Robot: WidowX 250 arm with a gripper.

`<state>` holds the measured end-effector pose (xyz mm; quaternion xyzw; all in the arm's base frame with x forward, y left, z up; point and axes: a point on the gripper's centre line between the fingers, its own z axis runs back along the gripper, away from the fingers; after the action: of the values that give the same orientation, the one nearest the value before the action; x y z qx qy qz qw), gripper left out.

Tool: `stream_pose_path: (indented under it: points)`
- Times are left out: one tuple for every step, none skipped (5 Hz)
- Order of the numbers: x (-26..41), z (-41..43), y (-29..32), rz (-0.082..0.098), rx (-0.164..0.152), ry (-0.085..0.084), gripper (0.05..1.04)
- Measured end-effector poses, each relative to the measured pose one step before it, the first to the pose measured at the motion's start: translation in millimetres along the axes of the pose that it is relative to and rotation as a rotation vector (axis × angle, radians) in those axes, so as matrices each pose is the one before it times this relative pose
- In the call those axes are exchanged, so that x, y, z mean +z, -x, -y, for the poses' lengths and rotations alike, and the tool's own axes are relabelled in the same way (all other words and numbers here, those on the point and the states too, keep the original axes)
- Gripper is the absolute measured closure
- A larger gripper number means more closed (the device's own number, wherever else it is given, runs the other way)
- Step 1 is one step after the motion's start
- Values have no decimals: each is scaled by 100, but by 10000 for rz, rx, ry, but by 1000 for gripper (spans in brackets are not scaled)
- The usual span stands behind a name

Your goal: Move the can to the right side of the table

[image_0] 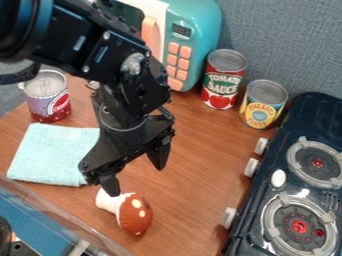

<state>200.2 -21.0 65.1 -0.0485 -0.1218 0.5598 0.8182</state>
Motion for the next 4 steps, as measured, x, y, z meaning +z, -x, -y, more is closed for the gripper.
stream_pose_path:
  points:
    - [-187,-283,76,-56,4,-121,83]
    - [70,-651,-1715,30,519,-138,83]
    - [723,-441,-3340,71,1265,391,83]
    - [1131,-39,-3548,119,1081,199,83]
